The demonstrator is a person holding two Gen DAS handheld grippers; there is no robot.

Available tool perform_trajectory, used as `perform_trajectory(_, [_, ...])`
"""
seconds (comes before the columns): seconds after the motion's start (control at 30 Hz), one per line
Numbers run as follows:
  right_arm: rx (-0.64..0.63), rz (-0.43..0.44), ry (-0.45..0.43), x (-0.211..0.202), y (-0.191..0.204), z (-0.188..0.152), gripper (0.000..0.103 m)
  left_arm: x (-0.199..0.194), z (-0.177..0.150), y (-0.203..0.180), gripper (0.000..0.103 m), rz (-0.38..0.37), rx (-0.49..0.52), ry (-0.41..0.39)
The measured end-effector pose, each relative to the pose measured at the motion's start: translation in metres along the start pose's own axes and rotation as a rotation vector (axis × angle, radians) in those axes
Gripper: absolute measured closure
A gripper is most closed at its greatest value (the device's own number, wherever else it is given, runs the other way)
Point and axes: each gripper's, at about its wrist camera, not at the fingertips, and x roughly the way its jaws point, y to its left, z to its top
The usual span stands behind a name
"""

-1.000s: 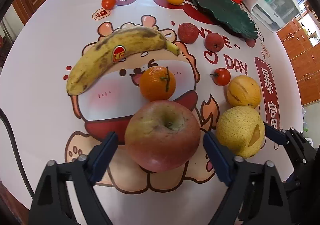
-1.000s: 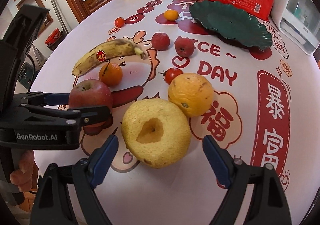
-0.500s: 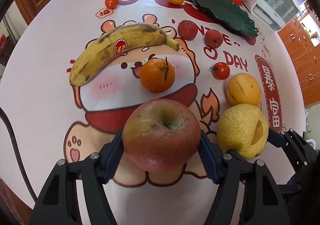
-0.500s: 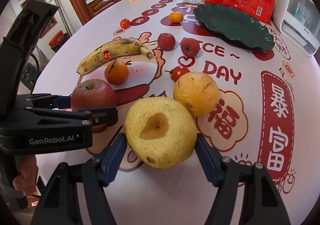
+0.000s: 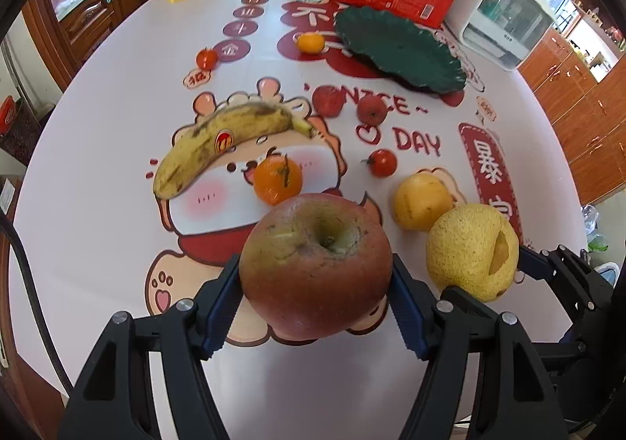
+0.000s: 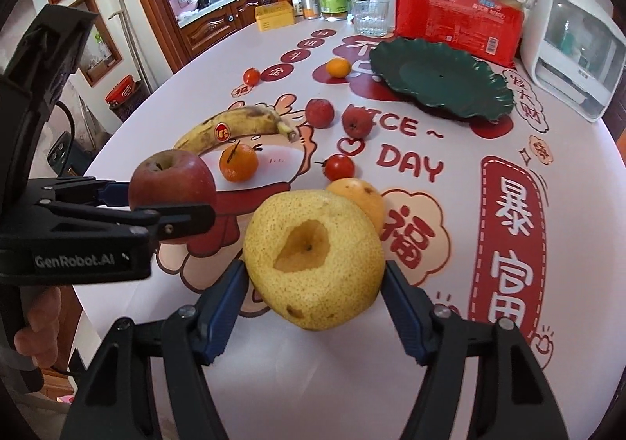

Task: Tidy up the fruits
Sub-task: 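Carry the apple with the left tool while the right tool carries the pear to the green plate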

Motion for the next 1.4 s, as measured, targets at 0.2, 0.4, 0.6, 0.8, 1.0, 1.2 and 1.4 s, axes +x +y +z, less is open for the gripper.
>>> perform_trajectory(0.2, [0.014,-0.002,-0.054,-0.025,-0.008,0.008,0.034,-0.017,0.017,-0.016,0.034,-0.020,0.020,-0.046])
perform_trajectory(0.4, [0.039,-0.007,-0.126,-0.052,-0.023,0.036,0.034,-0.034,0.051,-0.037,0.034,0.011,0.065,-0.098])
perform_trajectory(0.6, [0.054,-0.023,-0.188,-0.072,-0.045,0.074,0.034,-0.043,0.093,-0.056,0.034,0.024,0.110,-0.138])
perform_trajectory(0.8, [0.067,-0.075,-0.214,-0.071,-0.079,0.120,0.034,-0.040,0.147,-0.079,0.034,0.016,0.146,-0.174])
perform_trajectory(1.0, [0.087,-0.127,-0.216,-0.051,-0.115,0.158,0.034,-0.023,0.193,-0.097,0.034,0.013,0.171,-0.203])
perform_trajectory(1.2, [0.135,-0.148,-0.191,-0.012,-0.154,0.190,0.034,0.015,0.235,-0.109,0.034,0.037,0.190,-0.211])
perform_trajectory(1.4, [0.170,-0.186,-0.151,0.036,-0.189,0.209,0.034,0.074,0.267,-0.111,0.034,0.055,0.170,-0.184])
